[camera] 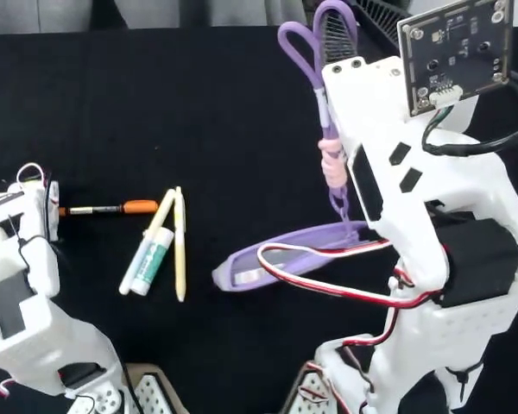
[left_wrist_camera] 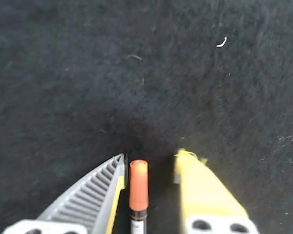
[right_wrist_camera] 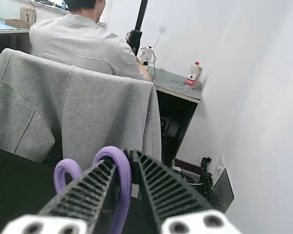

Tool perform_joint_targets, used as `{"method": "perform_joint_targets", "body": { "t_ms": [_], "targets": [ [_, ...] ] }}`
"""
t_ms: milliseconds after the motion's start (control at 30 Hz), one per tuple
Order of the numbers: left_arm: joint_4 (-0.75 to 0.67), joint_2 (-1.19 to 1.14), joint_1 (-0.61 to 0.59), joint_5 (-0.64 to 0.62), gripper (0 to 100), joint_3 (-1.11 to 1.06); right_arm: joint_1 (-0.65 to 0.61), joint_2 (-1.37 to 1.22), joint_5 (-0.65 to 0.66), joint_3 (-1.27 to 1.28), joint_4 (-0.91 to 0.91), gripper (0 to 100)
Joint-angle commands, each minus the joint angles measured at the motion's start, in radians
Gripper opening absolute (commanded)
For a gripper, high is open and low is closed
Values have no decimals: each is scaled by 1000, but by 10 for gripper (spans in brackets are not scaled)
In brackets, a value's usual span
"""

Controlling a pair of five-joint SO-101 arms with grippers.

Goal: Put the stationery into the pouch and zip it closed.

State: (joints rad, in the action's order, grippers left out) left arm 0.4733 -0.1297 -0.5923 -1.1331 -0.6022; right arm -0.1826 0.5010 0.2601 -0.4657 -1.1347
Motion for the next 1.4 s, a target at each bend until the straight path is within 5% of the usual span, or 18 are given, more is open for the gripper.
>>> {"method": "perform_joint_targets", "body": {
  "t_ms": [0,133,533,1000,1367],
  "targets": [
    [-15,-49,5,-6,59,85,9,15,-8,-2,15,11],
    [-9,-48,39,18,29,85,9,15,-8,-2,14,11],
    [476,351,113,46,30,156,9,16,-8,-2,12,11],
    [130,841,246,195,30,128,-37,16,-8,-2,2,11],
    [69,1318,750,356,30,130,-71,22,-8,19,8,11]
  ]
}}
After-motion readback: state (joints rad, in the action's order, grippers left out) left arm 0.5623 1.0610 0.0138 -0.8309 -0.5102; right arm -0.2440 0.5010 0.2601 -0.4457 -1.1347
